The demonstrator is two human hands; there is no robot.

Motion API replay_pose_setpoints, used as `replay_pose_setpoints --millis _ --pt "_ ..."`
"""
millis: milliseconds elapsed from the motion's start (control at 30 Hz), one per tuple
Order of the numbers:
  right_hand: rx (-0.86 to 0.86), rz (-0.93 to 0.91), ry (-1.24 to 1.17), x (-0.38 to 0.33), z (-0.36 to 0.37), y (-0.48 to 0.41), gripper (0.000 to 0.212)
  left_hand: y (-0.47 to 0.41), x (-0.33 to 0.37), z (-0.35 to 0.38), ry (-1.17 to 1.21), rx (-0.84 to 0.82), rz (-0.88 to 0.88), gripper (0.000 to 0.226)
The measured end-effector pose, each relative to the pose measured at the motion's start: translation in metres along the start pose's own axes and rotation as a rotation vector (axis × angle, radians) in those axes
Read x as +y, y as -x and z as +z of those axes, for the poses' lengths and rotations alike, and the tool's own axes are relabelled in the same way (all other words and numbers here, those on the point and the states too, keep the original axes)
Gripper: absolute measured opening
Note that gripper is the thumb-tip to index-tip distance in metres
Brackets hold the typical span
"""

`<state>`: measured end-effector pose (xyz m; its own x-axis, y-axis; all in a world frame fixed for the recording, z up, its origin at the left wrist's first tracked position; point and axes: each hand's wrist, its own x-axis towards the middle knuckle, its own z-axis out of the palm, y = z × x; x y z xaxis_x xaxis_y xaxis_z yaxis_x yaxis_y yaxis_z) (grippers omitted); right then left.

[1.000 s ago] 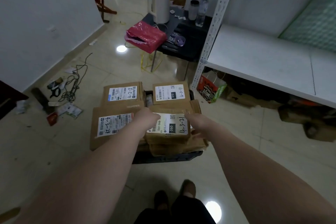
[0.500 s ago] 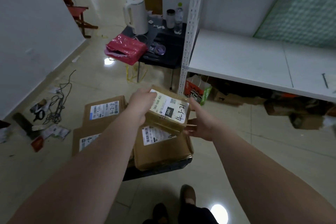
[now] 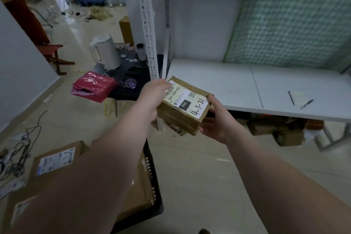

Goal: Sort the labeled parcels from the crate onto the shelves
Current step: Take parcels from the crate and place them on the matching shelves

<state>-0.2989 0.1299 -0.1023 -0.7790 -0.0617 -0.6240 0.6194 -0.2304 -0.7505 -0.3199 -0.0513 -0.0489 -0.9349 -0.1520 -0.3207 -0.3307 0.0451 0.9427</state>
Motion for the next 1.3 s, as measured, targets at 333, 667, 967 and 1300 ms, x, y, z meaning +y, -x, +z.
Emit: replay_pose_setpoints --millis 333,667,967,1300 --pt "-0.043 -0.095 -0.128 -0.088 -0.105 -0.004 0.037 -0.024 0.057 0.115 0.155 0.006 0.161 0.066" --pt "-0.112 -0.193 -0.234 -0.111 -0.138 -0.010 0.026 -0.043 0.063 0.167 0.281 -0.266 -0.055 0.038" --pt "-0.128 -0.224 -0.129 -0.144 -0.133 -0.042 0.028 -0.090 0.081 0.168 0.261 -0.258 0.010 0.033" --pt "-0.221 -0.346 -0.009 -0.245 -0.060 -0.087 0.032 -0.155 0.166 0.120 0.286 -0.194 0.174 0.037"
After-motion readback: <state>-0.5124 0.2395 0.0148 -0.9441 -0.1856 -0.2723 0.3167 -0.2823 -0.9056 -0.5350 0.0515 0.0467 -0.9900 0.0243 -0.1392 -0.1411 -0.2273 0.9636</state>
